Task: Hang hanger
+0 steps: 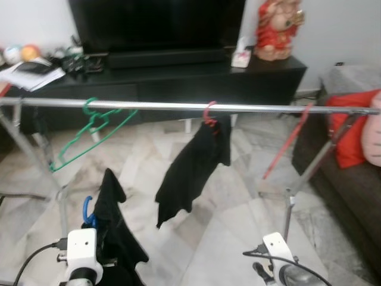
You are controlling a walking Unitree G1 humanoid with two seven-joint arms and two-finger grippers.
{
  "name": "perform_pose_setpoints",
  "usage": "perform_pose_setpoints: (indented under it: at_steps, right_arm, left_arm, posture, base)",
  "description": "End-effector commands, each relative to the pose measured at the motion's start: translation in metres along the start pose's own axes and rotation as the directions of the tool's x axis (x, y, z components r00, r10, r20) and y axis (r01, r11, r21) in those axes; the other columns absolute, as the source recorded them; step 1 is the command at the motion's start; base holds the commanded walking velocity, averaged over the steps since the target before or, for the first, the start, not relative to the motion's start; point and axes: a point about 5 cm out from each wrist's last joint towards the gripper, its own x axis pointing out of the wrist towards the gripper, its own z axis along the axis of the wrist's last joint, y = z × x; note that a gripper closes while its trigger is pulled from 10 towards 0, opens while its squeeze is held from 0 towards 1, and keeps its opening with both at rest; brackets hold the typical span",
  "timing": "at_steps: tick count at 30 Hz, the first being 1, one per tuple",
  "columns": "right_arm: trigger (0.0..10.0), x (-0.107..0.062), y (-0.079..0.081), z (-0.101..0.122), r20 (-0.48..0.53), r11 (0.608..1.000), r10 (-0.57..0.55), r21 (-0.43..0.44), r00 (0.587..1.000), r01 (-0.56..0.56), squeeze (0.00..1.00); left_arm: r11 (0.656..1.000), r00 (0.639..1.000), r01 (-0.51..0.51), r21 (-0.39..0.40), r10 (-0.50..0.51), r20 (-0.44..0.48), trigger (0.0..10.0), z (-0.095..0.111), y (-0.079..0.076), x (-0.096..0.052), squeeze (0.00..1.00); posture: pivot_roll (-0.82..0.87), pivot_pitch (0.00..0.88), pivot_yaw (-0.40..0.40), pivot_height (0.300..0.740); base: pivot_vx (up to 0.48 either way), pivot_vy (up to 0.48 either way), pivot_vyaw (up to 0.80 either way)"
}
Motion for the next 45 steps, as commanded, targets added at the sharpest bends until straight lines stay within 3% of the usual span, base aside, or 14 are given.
perform_pose_setpoints:
  at_steps: [1,3,26,45]
  right_arm:
    - [10.0,0.001,0.003,0.01,0.031,0.999,0.007,0.04,0.999,-0.008,0.0]
    - [10.0,0.001,0.003,0.008,0.03,0.997,0.001,0.081,1.0,-0.003,0.0]
    - [10.0,0.001,0.003,0.008,0.021,0.997,0.017,0.074,1.0,-0.018,0.0]
    - [10.0,0.001,0.003,0.006,0.005,0.998,0.021,0.065,1.0,-0.021,0.0]
  left_arm:
    - [1.0,1.0,-0.008,0.011,0.008,0.027,10.0,0.005,0.004,-0.002,0.0]
    - [1.0,1.0,-0.008,0.011,0.008,0.027,10.0,0.005,0.005,-0.002,0.0]
    - [1.0,0.999,-0.016,0.01,0.016,0.034,10.0,0.006,0.003,-0.001,0.0]
    - [0.998,0.998,-0.046,0.051,0.044,0.038,10.0,0.003,0.018,-0.009,0.0]
  posture:
    - [-0.03,0.0,-0.028,0.732]
    - [-0.03,0.0,-0.022,0.732]
    - [-0.03,0.0,-0.031,0.732]
    - [-0.03,0.0,-0.033,0.732]
  base:
    - [0.311,0.0,0.0]
    - [0.315,0.0,0.0]
    - [0.316,0.0,0.0]
    - [0.225,0.0,0.0]
